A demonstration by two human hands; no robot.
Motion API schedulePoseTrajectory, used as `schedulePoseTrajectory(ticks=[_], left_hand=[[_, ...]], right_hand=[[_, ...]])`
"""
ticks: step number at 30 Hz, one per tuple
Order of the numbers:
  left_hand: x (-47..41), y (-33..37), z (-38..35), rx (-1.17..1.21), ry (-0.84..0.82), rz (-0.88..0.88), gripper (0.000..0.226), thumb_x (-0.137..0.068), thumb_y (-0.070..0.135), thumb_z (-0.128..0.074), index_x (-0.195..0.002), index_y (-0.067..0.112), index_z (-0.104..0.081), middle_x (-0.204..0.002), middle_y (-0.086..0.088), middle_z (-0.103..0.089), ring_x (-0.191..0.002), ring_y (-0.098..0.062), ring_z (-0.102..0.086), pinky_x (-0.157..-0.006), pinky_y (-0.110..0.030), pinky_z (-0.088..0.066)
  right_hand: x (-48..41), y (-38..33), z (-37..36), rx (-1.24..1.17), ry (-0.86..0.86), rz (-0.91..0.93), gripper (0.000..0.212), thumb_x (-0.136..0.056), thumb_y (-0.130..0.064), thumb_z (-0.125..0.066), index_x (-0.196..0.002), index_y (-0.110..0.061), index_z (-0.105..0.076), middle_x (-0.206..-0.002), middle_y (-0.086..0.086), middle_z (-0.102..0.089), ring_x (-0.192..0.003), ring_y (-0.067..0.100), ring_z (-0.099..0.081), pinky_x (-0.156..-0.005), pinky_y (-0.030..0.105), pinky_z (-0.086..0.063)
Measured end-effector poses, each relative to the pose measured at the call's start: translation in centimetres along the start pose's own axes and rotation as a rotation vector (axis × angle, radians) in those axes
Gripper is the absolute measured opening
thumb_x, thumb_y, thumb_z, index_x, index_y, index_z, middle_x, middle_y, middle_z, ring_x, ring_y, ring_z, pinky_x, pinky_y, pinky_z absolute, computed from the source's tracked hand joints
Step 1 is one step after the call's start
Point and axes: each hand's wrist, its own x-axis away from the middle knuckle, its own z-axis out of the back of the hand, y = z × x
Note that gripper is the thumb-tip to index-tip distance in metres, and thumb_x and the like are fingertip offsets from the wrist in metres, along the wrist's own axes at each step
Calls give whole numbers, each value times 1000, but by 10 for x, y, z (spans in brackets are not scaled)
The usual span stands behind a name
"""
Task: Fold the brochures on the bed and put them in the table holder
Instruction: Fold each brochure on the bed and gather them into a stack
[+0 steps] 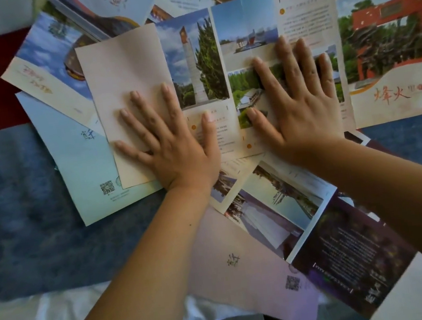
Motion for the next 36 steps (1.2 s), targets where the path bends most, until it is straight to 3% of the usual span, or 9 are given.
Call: schedulePoseTrajectory(ticks=[9, 17, 25, 33, 36], left_hand=[[-1, -35, 13, -15, -125, -24, 81, -95, 74, -9, -161, 34, 17, -168, -13, 23, -154, -40, 21, -120, -66, 12], [4, -157, 23, -45, -49, -45, 79, -98, 71, -16, -164, 31, 3, -171, -17, 7, -156, -43, 5, -122, -68, -3], [17, -251, 26, -41, -31, 0, 77, -99, 71, -16, -164, 33, -1, -171, -16, 3, -157, -41, 2, -122, -67, -4], [5, -276, 37, 9, -65, -51, 84, -93, 80, -24, -163, 38, -6, -172, -10, -2, -157, -39, -3, -123, -63, -9], [-6, -288, 39, 27, -55, -24, 91, -88, 88, -17, -162, 40, 3, -173, -5, 4, -157, -42, 4, -125, -62, -1]], right_hand=[[6, -35, 15, -7, -146, -63, 75, -100, -74, -17, -165, -42, 3, -174, 3, 15, -158, 33, 18, -126, 59, 8], [23, -149, -4, -76, -137, -21, 74, -100, -72, -22, -166, -41, -8, -174, 9, 9, -159, 38, 12, -126, 60, 4], [35, -235, -24, -108, -134, 61, 73, -102, -71, -24, -166, -39, -10, -174, 14, 6, -159, 40, 9, -126, 61, 1], [18, -212, -13, -44, -46, 177, 69, -102, -71, -31, -161, -36, -33, -165, 16, -28, -159, 39, -8, -128, 59, -1], [17, -204, -16, -10, -42, 195, 73, -102, -72, -30, -165, -36, -23, -170, 20, -17, -160, 39, -4, -128, 58, -3]])
